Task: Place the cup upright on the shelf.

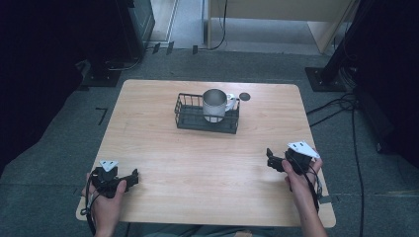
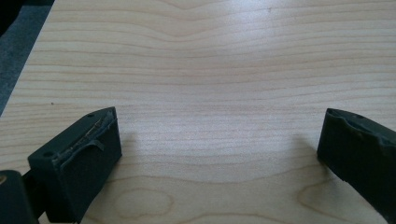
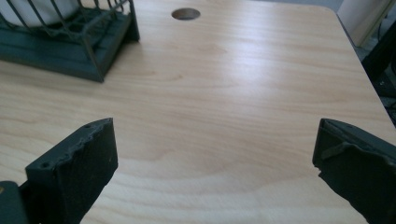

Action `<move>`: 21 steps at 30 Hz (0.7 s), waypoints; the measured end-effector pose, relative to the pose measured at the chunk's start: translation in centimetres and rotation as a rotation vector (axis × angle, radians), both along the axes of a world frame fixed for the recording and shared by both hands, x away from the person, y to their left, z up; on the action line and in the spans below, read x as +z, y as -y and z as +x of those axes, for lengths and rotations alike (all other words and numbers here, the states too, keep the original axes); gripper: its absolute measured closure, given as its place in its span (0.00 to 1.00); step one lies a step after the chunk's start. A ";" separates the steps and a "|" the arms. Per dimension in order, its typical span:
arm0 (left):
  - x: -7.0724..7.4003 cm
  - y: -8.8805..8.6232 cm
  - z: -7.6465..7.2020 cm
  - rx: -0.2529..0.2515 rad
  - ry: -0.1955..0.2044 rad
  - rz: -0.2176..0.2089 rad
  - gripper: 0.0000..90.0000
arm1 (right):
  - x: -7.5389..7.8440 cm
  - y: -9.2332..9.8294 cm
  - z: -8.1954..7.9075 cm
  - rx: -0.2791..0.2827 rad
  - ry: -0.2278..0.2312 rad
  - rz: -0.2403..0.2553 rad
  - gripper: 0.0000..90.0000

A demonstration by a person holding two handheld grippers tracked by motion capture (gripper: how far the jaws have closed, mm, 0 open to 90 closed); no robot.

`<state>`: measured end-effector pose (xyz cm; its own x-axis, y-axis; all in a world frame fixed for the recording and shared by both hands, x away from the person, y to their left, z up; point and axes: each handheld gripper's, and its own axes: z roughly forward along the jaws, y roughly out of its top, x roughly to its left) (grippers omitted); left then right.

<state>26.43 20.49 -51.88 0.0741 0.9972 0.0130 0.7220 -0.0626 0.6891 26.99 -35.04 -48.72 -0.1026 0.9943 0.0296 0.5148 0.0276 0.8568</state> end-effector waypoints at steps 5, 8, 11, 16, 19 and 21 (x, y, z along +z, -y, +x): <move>0.0 0.0 0.0 0.000 0.000 0.001 0.00 | -1.1 1.5 -1.2 -0.032 -0.028 -0.002 0.00; 0.0 0.0 0.0 0.000 0.000 0.000 0.00 | -1.8 2.2 -1.9 -0.042 -0.049 0.002 0.00; 0.0 0.0 0.0 0.000 0.000 0.000 0.00 | -2.3 2.9 -2.5 -0.050 -0.069 -0.011 0.00; 0.0 0.0 0.0 0.000 0.000 0.000 0.00 | -3.0 3.8 -3.5 -0.063 -0.119 -0.013 0.00; 0.0 0.0 0.0 0.000 0.000 0.000 0.00 | -3.5 4.3 -4.0 -0.071 -0.151 -0.033 0.00; 0.0 0.0 0.0 0.000 0.000 0.000 0.00 | -3.8 4.6 -4.3 -0.064 -0.177 -0.029 0.00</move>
